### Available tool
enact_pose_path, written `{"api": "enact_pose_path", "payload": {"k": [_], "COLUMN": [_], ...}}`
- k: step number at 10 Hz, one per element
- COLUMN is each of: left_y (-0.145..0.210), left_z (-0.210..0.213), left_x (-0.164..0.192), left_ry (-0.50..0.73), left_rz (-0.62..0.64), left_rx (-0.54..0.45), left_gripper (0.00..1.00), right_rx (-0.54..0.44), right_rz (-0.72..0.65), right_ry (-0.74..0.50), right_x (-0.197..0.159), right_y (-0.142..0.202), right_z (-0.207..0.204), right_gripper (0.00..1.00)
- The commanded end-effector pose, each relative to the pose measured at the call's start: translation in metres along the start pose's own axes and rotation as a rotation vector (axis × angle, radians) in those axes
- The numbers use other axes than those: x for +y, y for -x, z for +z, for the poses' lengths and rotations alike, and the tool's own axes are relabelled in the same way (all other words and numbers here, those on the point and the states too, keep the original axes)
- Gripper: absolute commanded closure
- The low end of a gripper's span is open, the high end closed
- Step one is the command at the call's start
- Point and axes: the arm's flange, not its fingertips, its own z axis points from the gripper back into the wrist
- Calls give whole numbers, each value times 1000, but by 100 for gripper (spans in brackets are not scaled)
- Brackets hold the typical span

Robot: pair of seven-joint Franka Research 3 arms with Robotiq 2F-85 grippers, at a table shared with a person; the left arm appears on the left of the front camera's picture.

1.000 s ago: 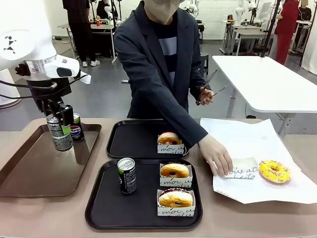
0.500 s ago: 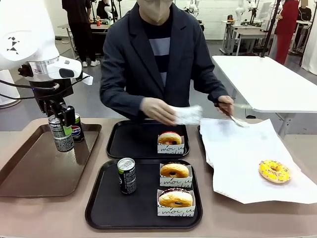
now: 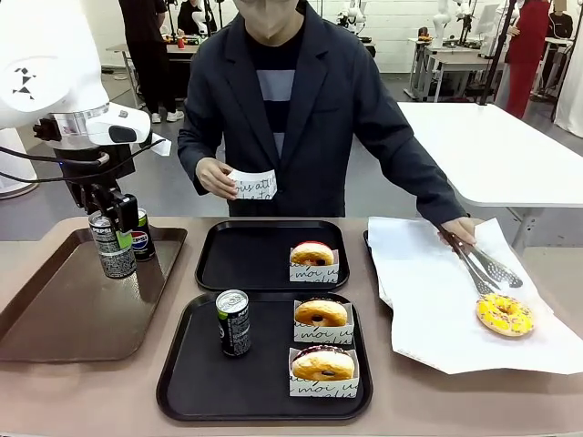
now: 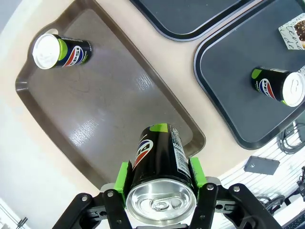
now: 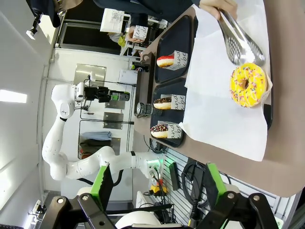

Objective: Set up donuts and drinks on trays.
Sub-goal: Pick up one Pepsi coke from the Handle tray and place it on the Flat Tray without a Pepsi coke.

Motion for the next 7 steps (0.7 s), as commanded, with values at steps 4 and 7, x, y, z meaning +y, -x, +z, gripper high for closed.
{"api": "enact_pose_path", "payload": {"k": [4,7], "left_y": [-2,-16], "left_z": [6,3], "left_x": [1,0], "left_ry": [-2,2], "left_rz": [-4,-45], "left_rx": [1,8], "left_gripper": [41,41], "right_rx": [-14,-14], "right_rz": [21,21], "right_ry": [-21,-21], "right_x": [0,0], "right_y": [-2,-2], "right_z": [1,1], "right_gripper": [0,0]}}
